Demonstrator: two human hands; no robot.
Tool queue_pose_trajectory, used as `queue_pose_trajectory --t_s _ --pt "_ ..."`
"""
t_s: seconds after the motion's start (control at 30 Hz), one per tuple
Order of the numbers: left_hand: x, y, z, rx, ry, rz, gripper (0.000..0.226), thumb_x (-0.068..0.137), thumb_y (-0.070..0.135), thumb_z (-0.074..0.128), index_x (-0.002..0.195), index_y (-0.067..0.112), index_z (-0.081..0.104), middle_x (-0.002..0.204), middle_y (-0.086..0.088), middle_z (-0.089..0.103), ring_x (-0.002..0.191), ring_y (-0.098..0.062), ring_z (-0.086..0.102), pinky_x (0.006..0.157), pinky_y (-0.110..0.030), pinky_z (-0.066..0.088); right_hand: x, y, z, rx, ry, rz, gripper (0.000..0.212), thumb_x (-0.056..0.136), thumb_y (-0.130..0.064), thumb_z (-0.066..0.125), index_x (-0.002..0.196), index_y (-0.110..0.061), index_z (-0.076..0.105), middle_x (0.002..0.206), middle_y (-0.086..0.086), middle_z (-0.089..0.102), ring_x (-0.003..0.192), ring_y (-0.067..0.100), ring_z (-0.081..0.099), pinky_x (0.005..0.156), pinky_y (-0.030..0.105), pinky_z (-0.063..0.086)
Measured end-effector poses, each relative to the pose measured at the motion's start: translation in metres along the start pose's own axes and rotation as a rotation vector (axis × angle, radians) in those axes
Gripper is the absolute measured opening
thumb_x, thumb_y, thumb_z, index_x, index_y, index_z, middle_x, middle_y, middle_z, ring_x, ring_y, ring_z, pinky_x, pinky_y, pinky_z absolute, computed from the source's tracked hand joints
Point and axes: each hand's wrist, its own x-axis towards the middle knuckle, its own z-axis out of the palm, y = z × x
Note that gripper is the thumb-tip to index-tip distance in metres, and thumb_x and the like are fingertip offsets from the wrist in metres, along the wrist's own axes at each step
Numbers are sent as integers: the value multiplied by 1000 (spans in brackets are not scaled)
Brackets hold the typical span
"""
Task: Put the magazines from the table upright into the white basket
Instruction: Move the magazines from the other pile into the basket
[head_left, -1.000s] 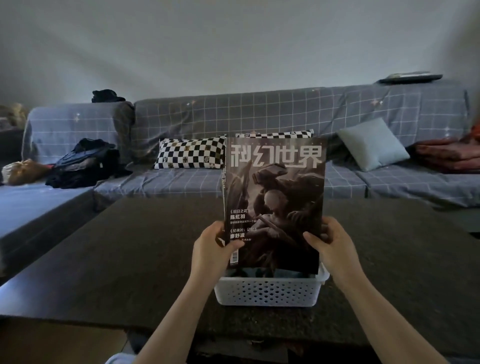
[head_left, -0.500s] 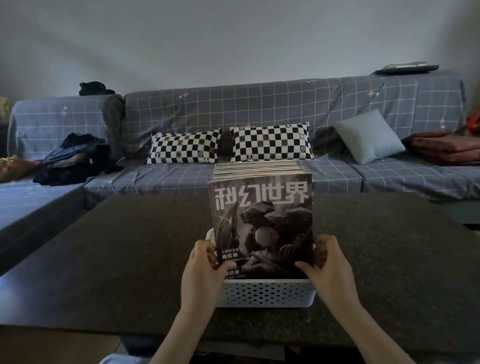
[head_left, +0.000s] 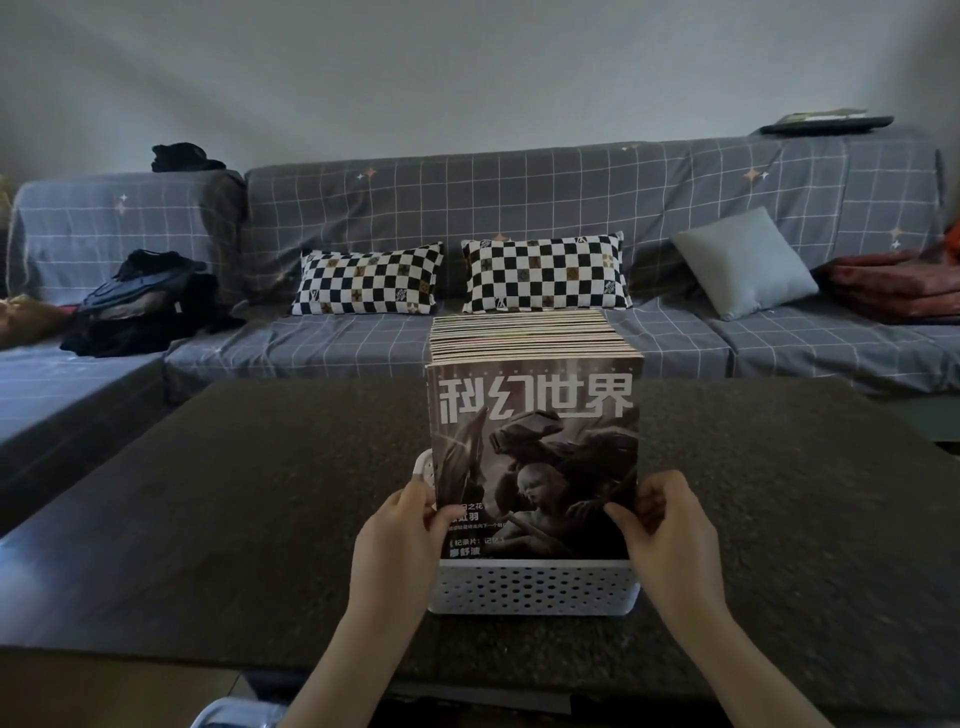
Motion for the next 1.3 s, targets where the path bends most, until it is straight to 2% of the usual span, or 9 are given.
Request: queue_pose_trajectory --t_s 0.13,0.27,0.4,0.5,0.6,0.7,0.93,1.13,1.3 --pt "11 -2 -9 57 -53 31 29 85 45 63 90 15 62 81 6 62 68 -8 58 59 -20 47 11 -3 -1 37 -77 43 45 74 -18 78 99 -19 41 99 -5 46 95 15 50 74 17 39" --pt "45 4 -10 -239 -178 -104 71 82 61 49 140 22 38 132 -1 52 113 -16 57 92 -35 50 37 -20 -8 299 -303 95 83 68 -40 75 133 -30 24 122 -12 46 109 7 49 89 25 43" --pt "74 11 -7 -609 -355 -116 93 68 75 53 146 35 22 132 0 57 105 -12 64 81 -29 55 70 -30 -12 396 -478 103 93 57 -52 75 135 -39 28 113 -24 54 100 -4 55 82 19 44" --pt "96 9 -10 -839 -456 -127 117 57 71 69 151 31 11 137 -7 53 100 -13 67 74 -24 56 96 -31 -13 492 -618 110 98 56 -44 85 138 -30 33 114 -13 64 103 3 62 87 22 48" --pt "114 7 -11 -969 -518 -100 135 47 66 81 151 36 1 144 -7 45 120 -27 57 94 -42 50 118 -36 -16 574 -765 102 110 47 -44 87 139 -11 35 121 3 65 109 16 63 89 26 51" --pt "119 2 -5 -1028 -551 -64 137 46 60 86 152 30 4 141 -8 49 123 -30 55 99 -51 46 125 -36 -14 693 -842 86 104 47 -44 89 130 -4 41 109 1 71 102 18 67 77 21 53" --pt "115 -2 7 -1170 -321 28 101 59 43 87 143 49 30 139 1 54 123 -26 56 94 -42 51 115 -24 3 903 -615 63 96 52 -18 79 139 -5 38 118 17 65 106 34 64 76 33 55" --pt "120 -11 -1 -1147 -303 110 94 68 26 79 145 45 29 141 0 52 125 -25 54 91 -31 51 112 -38 -3 809 -601 -31 120 43 -43 90 142 -9 33 120 8 65 110 26 63 79 28 55" --pt "116 -8 3 -1098 -399 54 102 65 47 81 143 57 17 151 -5 38 133 -25 45 103 -44 43 111 -37 -5 723 -678 36 122 40 -55 87 141 -9 34 122 10 63 112 27 61 83 30 54"
